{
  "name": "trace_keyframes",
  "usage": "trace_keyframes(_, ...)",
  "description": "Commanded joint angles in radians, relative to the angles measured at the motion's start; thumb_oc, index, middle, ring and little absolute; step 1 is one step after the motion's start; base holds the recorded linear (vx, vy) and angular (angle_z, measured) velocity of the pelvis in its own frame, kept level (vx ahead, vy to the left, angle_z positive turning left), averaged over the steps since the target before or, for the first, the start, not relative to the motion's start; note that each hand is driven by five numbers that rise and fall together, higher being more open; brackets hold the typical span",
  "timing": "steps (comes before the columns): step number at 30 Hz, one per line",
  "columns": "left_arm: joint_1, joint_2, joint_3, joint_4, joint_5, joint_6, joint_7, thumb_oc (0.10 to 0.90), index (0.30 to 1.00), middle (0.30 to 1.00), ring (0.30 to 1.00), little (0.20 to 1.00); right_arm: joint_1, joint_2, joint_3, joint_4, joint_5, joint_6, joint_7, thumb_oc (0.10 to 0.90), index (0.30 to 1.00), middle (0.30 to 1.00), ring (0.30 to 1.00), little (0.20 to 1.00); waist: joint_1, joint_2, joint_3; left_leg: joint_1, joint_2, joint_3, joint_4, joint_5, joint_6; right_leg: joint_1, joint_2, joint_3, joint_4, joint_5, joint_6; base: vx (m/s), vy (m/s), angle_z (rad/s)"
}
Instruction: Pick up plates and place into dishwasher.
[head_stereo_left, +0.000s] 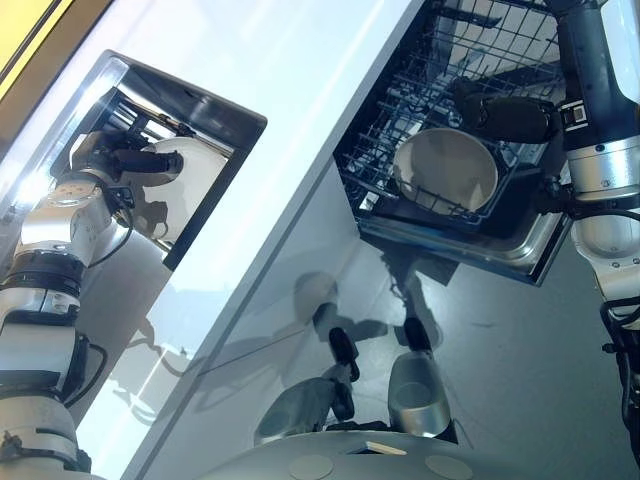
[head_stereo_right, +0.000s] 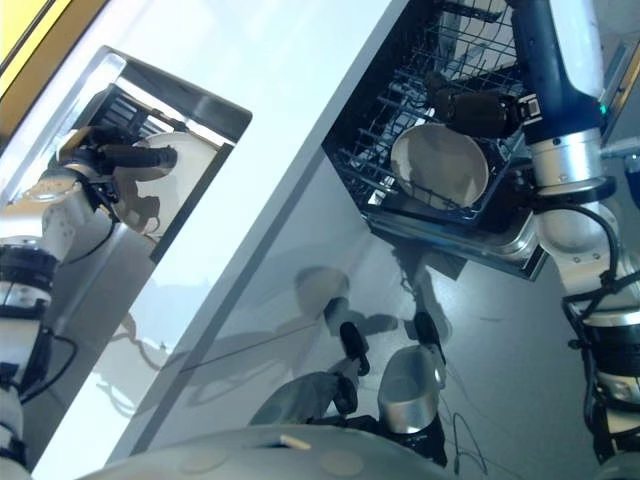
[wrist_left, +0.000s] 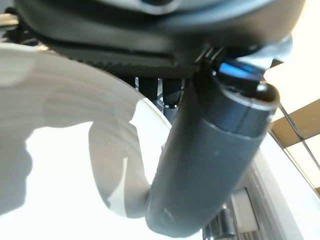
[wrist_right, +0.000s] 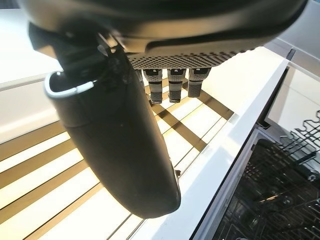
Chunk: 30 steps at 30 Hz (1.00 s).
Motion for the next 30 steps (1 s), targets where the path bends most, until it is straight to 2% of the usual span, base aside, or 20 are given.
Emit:
trace_keyframes(1, 0.004, -0.043, -0.070, -0.123, 0.032, -0.012, -0.118, 0.100, 0.300, 0.300, 0.300, 0.200, -0.017, -0.013, -0.080, -0.105, 0.046, -0.103, -0.040, 0.800, 0.900, 0.900, 0.900, 0.900, -0.007, -0.021, -0.141, -0.001, -0.045, -0.004, 0.081, -0.123, -0.015, -0.106, 0.011, -0.014, 0.014, 0.108, 0.023, -0.03, -0.083, 0.05)
trace_keyframes(8, 0.031, -0.029, -0.045, -0.145, 0.061, -0.046, -0.086, 0.100, 0.300, 0.300, 0.300, 0.200, 0.019, 0.015, -0.092, -0.116, 0.053, -0.111, -0.049, 0.800, 0.900, 0.900, 0.900, 0.900, 0.013, -0.040, -0.171, 0.015, -0.040, -0.020, 0.072, -0.124, -0.013, -0.079, 0.015, -0.032, 0.008, 0.097, 0.026, -0.04, -0.090, 0.09)
trace_keyframes(12, 0.063, -0.001, 0.023, -0.181, 0.077, -0.118, -0.028, 0.100, 0.300, 0.300, 0.300, 0.200, 0.058, 0.046, -0.101, -0.107, 0.077, -0.143, -0.049, 0.800, 0.900, 0.900, 0.900, 0.900, 0.036, -0.052, -0.199, 0.027, -0.036, -0.034, 0.062, -0.123, -0.013, -0.052, 0.021, -0.044, 0.003, 0.086, 0.021, -0.07, -0.131, 0.02)
trace_keyframes(17, 0.078, 0.019, 0.070, -0.224, 0.107, -0.158, 0.036, 0.100, 0.300, 0.300, 0.300, 0.200, 0.062, 0.083, -0.078, -0.100, 0.087, -0.167, -0.054, 0.800, 0.900, 0.900, 0.900, 0.900, 0.065, -0.073, -0.227, 0.038, -0.030, -0.057, 0.049, -0.111, -0.011, -0.024, 0.030, -0.062, -0.007, 0.087, 0.009, -0.10, -0.143, 0.06)
trace_keyframes(23, 0.088, 0.052, 0.113, -0.277, 0.197, -0.167, 0.096, 0.100, 0.300, 0.300, 0.300, 0.200, 0.058, 0.108, -0.050, -0.099, 0.066, -0.159, -0.091, 0.800, 0.900, 0.900, 0.900, 0.900, 0.097, -0.099, -0.257, 0.054, -0.020, -0.086, 0.030, -0.108, -0.011, 0.011, 0.046, -0.076, -0.034, 0.087, -0.004, -0.06, -0.132, 0.07)
trace_keyframes(30, 0.104, 0.106, 0.151, -0.306, 0.217, -0.188, 0.072, 0.100, 0.300, 0.300, 0.300, 0.200, 0.074, 0.110, -0.048, -0.087, 0.114, -0.148, -0.057, 0.800, 0.900, 0.900, 0.900, 0.900, 0.118, -0.113, -0.278, 0.063, -0.011, -0.100, 0.019, -0.104, -0.016, 0.037, 0.062, -0.085, -0.065, 0.092, -0.010, -0.05, -0.088, 0.09)
